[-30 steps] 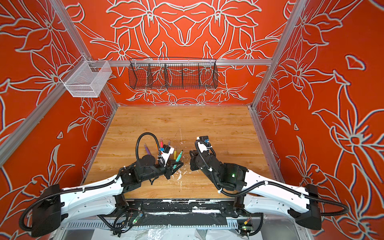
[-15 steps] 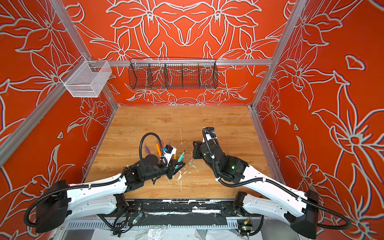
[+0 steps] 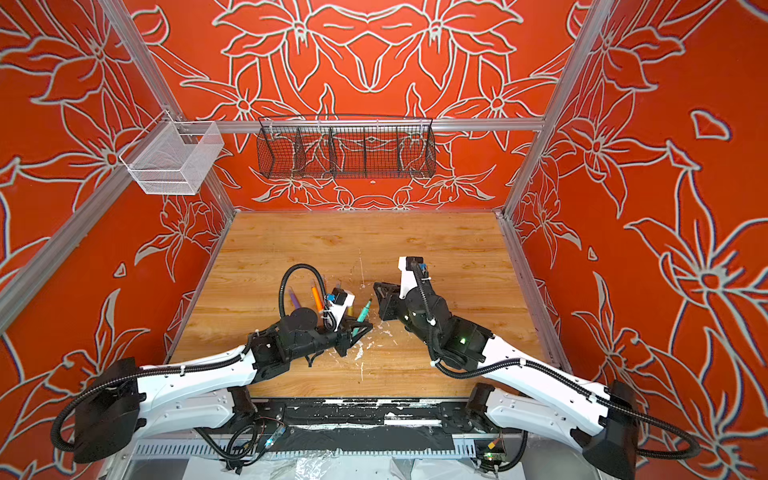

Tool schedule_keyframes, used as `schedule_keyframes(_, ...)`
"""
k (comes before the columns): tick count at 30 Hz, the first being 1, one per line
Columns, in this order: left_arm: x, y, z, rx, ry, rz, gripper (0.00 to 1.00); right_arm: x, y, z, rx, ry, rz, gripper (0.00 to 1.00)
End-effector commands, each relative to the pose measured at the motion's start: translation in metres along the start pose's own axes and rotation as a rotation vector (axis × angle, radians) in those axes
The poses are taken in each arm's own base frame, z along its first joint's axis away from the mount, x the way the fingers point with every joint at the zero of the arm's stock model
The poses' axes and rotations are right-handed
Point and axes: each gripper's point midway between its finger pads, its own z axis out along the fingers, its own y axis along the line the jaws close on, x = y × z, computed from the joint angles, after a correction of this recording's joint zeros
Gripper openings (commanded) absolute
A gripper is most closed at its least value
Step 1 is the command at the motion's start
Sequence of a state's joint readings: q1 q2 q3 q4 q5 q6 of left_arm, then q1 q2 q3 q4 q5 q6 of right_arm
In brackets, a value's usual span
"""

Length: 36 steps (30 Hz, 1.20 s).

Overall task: Insert the pens into the pen caps
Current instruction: 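Carry the clear cap with the right gripper over the green marker tip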

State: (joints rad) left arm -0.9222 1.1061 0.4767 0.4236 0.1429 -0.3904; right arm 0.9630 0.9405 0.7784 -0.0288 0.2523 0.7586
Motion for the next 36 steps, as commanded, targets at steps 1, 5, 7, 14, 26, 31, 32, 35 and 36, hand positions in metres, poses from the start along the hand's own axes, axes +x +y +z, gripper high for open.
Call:
schedule_keyframes(1,-0.015,-0.009,0.001,0.032,-0.046,0.008,0.00,-0.010,0.012,-0.001,-0.063,-0.043,0.043,0.00)
schedule_keyframes(5,-0.014,-0.008,0.001,0.027,-0.048,0.007,0.00,-0.006,0.016,0.003,-0.087,-0.032,0.049,0.00)
schedule_keyframes(7,-0.014,-0.008,0.001,0.028,-0.046,0.005,0.00,-0.005,0.016,0.005,-0.089,-0.029,0.052,0.00)
schedule_keyframes(14,-0.014,-0.007,0.000,0.020,-0.053,0.003,0.00,0.001,0.011,0.009,-0.080,-0.030,0.059,0.00)
schedule_keyframes(26,-0.016,-0.007,-0.002,0.020,-0.068,-0.007,0.00,0.010,0.005,0.013,-0.076,-0.023,0.073,0.00)
schedule_keyframes(31,-0.016,-0.006,-0.003,0.016,-0.072,-0.008,0.00,0.013,0.004,0.017,-0.072,-0.011,0.079,0.00)
schedule_keyframes(32,-0.016,-0.005,-0.004,0.014,-0.073,-0.008,0.00,0.014,0.005,0.017,-0.076,-0.009,0.078,0.00)
schedule_keyframes(35,-0.016,-0.005,-0.004,0.010,-0.076,-0.007,0.00,0.017,0.005,0.018,-0.081,0.001,0.082,0.00)
schedule_keyframes(36,-0.016,-0.004,-0.004,0.007,-0.075,-0.007,0.00,0.018,0.005,0.019,-0.081,0.005,0.085,0.00)
